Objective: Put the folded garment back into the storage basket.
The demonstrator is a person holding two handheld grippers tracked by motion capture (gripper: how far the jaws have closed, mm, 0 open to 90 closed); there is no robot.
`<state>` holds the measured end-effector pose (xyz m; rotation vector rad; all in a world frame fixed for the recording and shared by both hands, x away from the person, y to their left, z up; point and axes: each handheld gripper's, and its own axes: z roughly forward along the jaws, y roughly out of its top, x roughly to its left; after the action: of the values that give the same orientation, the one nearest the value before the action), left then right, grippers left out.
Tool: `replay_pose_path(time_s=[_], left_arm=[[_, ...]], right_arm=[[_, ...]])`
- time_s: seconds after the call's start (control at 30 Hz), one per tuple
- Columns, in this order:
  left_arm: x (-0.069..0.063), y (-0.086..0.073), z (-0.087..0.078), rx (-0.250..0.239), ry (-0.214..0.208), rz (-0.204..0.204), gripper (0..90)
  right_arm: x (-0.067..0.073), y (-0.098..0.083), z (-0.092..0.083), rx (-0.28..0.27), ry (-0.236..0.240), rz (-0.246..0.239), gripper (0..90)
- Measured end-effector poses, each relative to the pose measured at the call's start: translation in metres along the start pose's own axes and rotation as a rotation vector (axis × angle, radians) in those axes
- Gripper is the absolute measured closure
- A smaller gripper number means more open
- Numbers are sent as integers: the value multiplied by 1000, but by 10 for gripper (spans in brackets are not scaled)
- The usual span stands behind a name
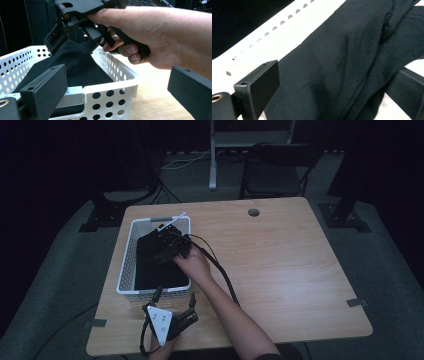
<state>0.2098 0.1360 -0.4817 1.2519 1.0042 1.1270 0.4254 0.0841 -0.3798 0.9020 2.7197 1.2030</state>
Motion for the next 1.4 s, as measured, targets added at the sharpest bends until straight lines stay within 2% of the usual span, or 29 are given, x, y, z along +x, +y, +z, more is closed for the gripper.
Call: replay_pose_path(time_s=[0.13,0.27,0.3,0.43,0.6,0.67,0.8,0.9,0.97,1.13,1.27,1.4], left_arm=[[0,0,0,1,0,0,37],[0,0,0,1,0,0,37],[0,0,0,2,0,2,37],[0,0,0,2,0,2,37],[0,0,0,2,0,2,37],[0,0,0,2,0,2,37],[0,0,0,1,0,2,37],[0,0,0,1,0,1,37],[0,0,0,1,0,2,37],[0,0,0,-1,0,1,37],[0,0,0,1,-1,1,37],[0,0,0,1,-1,2,37]], right_arm=[[2,1,-6,-8,-21,-8,34],[8,3,-13,-33,-18,-29,34],[12,3,-14,-46,-7,-57,34],[13,-1,-12,-83,32,-80,34],[13,-8,-15,-184,92,-125,34],[14,-11,-18,-217,96,-150,34],[10,-17,-21,-271,147,-143,30],[8,-20,-21,-302,148,-143,30],[7,-21,-22,-320,131,-142,30],[8,-24,-26,-325,112,-179,30],[7,-25,-30,-312,97,-171,30],[6,-25,-35,-310,104,-169,30]])
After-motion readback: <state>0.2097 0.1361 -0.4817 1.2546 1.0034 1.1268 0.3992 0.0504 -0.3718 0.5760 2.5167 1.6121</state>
